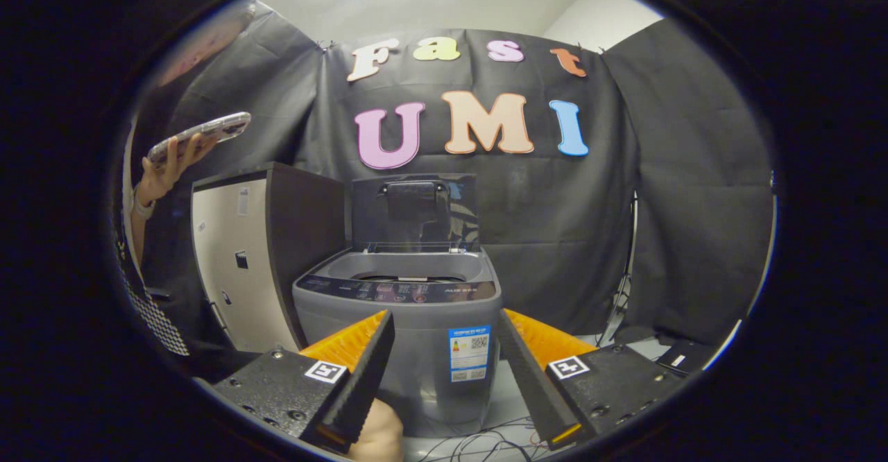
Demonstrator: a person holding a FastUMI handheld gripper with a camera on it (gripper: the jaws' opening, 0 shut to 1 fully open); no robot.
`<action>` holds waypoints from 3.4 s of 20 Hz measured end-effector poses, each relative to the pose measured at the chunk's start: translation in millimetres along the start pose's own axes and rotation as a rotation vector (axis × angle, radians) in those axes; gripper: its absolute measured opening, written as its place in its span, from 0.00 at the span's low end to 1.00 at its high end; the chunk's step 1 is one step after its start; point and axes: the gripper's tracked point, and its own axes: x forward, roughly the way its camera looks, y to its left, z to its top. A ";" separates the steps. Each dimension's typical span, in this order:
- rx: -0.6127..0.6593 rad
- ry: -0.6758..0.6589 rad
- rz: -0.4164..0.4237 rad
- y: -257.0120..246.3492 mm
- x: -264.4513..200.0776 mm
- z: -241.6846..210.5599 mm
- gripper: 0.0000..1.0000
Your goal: Put the clothes into the washing machine and then close the washing machine lid.
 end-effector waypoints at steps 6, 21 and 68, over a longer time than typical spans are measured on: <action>0.001 0.001 0.004 0.3 -0.6 -0.1 0.91; 0.001 0.001 0.004 0.8 -0.5 -0.6 0.90; 0.000 0.000 0.002 -8.5 -4.8 2.4 0.91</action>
